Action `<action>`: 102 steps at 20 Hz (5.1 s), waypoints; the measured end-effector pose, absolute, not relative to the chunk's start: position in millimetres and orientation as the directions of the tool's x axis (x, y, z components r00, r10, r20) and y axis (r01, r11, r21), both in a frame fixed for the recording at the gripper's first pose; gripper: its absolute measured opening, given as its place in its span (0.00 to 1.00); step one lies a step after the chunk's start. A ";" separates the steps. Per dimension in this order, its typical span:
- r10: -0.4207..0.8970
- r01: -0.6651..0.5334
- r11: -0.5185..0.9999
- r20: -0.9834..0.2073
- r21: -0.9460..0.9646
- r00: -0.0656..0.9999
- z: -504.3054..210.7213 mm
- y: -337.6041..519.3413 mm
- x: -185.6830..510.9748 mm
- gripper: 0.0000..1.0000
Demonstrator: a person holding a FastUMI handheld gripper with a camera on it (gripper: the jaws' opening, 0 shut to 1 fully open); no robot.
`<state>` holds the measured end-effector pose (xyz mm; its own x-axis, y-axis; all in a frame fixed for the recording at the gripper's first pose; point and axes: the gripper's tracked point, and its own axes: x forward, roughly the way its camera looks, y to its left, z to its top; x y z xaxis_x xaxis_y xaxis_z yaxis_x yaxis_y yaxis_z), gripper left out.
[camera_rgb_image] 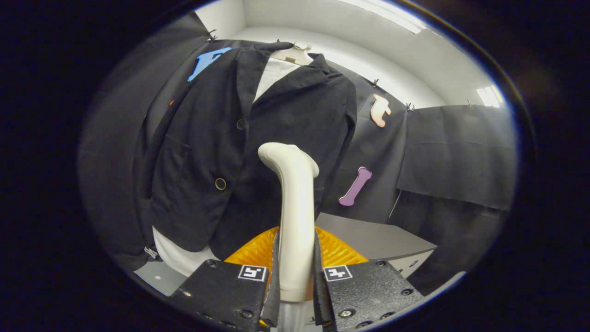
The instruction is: Iron the clothes twice with a garment steamer, once on the left side and once on the right side.
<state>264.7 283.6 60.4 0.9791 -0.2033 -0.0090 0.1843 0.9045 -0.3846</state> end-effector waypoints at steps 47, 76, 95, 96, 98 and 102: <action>0.066 -0.018 0.944 0.133 -0.329 0.989 166.4 382.4 227.0 0.32; 0.050 0.094 0.879 0.286 -0.468 0.957 237.1 446.5 316.2 0.32; 0.036 0.018 0.876 0.103 -0.482 0.994 127.0 442.5 273.0 0.32; 0.036 0.014 0.875 0.094 -0.484 0.995 120.2 442.1 270.2 0.32; 0.028 0.009 0.877 0.069 -0.480 0.997 102.5 437.7 263.3 0.32; 0.024 -0.028 0.878 -0.014 -0.478 1.000 63.4 434.5 254.2 0.32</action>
<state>254.2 434.5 63.4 0.9996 0.0242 -0.0137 -0.0278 0.8779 -0.4781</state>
